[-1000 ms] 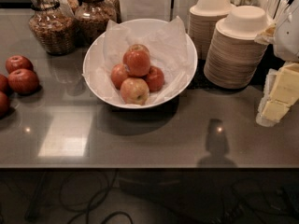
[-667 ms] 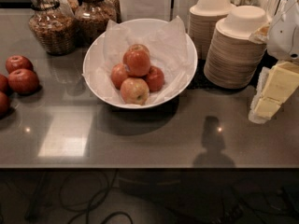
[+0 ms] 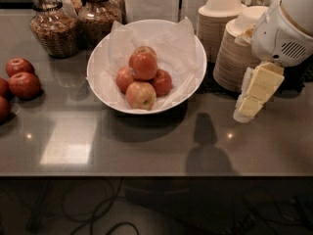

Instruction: Pick apple from white bowl

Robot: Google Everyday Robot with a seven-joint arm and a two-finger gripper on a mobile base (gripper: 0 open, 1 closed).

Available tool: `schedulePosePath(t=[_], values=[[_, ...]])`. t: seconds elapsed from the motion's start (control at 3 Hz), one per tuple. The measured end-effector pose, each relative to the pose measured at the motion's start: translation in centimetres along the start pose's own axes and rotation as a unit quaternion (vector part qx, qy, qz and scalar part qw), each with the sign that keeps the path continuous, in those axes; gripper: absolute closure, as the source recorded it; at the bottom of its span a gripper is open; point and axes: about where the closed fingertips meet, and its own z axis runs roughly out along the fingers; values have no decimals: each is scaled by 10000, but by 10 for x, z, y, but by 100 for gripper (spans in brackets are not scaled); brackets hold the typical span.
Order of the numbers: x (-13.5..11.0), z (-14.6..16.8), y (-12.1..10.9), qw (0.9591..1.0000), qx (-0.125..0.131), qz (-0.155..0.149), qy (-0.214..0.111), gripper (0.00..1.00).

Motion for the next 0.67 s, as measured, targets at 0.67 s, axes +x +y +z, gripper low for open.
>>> schedulePosePath(t=[0.67], values=[[-43, 28, -19, 9920, 122, 134, -1251, 0]])
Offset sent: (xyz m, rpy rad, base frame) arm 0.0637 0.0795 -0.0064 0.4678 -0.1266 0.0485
